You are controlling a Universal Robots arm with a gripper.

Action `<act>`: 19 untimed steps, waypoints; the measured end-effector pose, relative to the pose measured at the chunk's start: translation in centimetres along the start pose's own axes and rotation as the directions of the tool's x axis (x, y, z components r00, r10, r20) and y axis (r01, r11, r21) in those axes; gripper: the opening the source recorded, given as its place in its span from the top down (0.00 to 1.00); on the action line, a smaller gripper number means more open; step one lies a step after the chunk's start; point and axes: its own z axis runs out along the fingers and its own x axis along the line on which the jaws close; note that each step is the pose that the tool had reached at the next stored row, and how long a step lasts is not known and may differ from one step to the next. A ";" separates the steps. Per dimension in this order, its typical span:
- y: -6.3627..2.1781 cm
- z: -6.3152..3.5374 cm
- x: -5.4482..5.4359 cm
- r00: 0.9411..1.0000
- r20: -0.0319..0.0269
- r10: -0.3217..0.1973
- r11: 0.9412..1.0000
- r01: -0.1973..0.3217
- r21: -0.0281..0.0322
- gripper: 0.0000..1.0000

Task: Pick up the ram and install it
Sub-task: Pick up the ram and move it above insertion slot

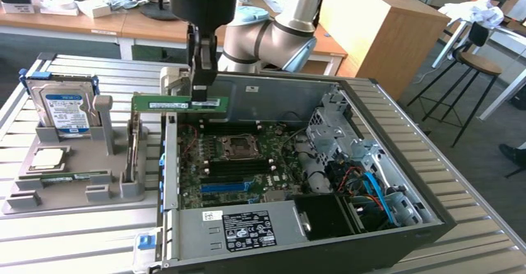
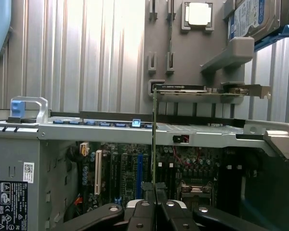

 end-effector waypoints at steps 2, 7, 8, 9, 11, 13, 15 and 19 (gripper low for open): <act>-0.16 0.00 0.0 1.000 0.000 0.000 1.000 0.000 0.000 0.89; -0.56 0.01 0.0 1.000 0.000 0.000 1.000 0.000 0.000 0.89; -0.66 0.01 0.0 1.000 0.000 0.000 1.000 0.000 0.000 0.89; -0.74 0.02 0.0 1.000 0.000 0.000 1.000 0.000 0.000 0.89; -0.92 0.02 0.0 1.000 0.000 0.000 1.000 0.000 0.000 0.89; -1.14 0.03 0.0 1.000 0.000 0.000 1.000 0.000 0.000 0.89; -1.40 0.03 0.0 1.000 0.000 0.000 1.000 0.000 0.000 0.89; -2.00 0.05 0.1 1.000 0.000 0.000 1.000 0.000 0.000 0.89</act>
